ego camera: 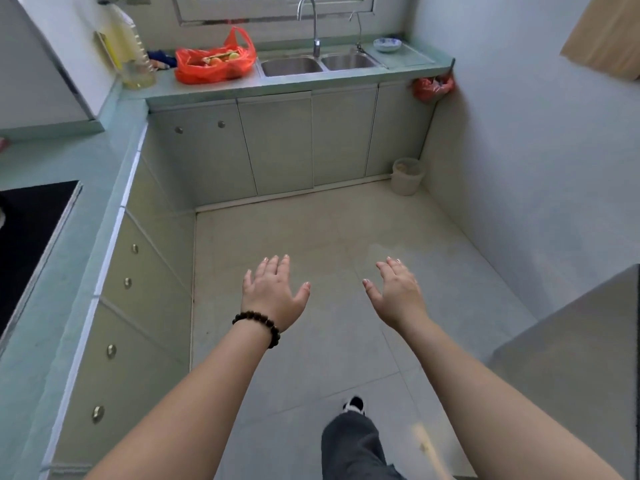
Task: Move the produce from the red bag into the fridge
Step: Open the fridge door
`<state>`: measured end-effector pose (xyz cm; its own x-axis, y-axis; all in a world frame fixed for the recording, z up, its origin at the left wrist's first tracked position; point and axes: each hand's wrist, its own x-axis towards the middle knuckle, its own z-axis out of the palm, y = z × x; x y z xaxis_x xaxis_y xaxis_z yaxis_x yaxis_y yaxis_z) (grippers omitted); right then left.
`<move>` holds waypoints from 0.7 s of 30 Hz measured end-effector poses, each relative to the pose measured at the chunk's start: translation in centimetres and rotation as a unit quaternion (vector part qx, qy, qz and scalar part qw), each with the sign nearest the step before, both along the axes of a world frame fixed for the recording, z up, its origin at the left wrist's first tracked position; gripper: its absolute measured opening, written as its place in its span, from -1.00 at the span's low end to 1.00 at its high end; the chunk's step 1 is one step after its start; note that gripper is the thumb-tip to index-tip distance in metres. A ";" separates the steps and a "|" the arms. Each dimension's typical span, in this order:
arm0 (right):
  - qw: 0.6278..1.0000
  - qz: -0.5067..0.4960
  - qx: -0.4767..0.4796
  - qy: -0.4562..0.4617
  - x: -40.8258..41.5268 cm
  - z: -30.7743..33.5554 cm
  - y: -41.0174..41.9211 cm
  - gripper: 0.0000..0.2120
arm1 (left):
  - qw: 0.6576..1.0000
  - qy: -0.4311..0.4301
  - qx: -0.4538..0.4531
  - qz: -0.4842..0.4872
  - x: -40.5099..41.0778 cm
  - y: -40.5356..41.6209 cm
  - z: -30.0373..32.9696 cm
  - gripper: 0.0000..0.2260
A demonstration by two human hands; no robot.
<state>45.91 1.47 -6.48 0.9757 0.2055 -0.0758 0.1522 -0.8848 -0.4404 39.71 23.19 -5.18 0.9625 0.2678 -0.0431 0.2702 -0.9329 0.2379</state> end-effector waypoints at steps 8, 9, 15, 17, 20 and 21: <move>0.996 -0.079 0.033 -0.019 18.2 -2.1 -2.6 -0.47 | 0.997 -0.010 0.012 -0.076 21.0 -2.9 -0.9 -0.37; 0.995 -0.090 0.037 -0.019 21.0 -2.1 -3.3 -0.48 | 0.996 -0.011 0.013 -0.089 24.2 -3.9 -0.6 -0.37; 0.980 -0.189 0.056 -0.019 34.4 -0.7 -9.5 -0.48 | 0.980 -0.026 0.019 -0.195 41.4 -11.1 1.5 -0.36; 0.973 -0.223 0.052 -0.025 37.2 -0.2 -12.1 -0.48 | 0.972 -0.033 0.016 -0.231 45.7 -13.9 2.0 -0.36; 0.958 -0.281 0.040 -0.034 39.7 0.4 -16.3 -0.48 | 0.957 -0.036 0.008 -0.289 51.0 -18.7 2.3 -0.36; 0.953 -0.300 0.033 -0.036 40.3 0.6 -17.7 -0.48 | 0.951 -0.036 0.003 -0.308 52.6 -20.5 2.4 -0.36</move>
